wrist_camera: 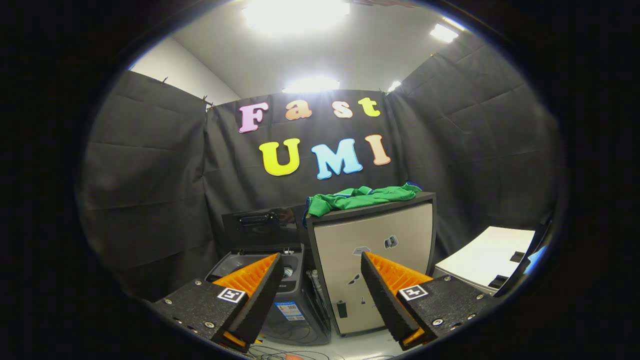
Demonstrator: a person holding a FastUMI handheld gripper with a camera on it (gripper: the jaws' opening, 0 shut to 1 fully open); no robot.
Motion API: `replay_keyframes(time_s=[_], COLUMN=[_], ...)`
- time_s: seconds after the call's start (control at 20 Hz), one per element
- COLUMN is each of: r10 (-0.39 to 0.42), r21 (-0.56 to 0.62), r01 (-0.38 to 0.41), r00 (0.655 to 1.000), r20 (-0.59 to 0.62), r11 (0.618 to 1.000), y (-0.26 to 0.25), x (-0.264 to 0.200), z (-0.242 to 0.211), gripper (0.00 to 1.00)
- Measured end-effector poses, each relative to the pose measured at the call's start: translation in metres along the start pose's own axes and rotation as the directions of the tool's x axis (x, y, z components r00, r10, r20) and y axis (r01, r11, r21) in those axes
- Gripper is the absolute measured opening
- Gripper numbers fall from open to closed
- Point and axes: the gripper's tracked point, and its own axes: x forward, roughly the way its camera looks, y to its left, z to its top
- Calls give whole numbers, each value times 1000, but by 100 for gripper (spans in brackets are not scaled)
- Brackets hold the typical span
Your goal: Put the clothes into the washing machine and then close the washing machine lid.
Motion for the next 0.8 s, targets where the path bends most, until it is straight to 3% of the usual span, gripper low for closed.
replay_keyframes(time_s=[0.8], r10=[15], r21=[-14], r01=[-15], r00=[1000], r20=[-7], r11=[1000], y=[8], x=[-4], z=[-2], gripper=[96])
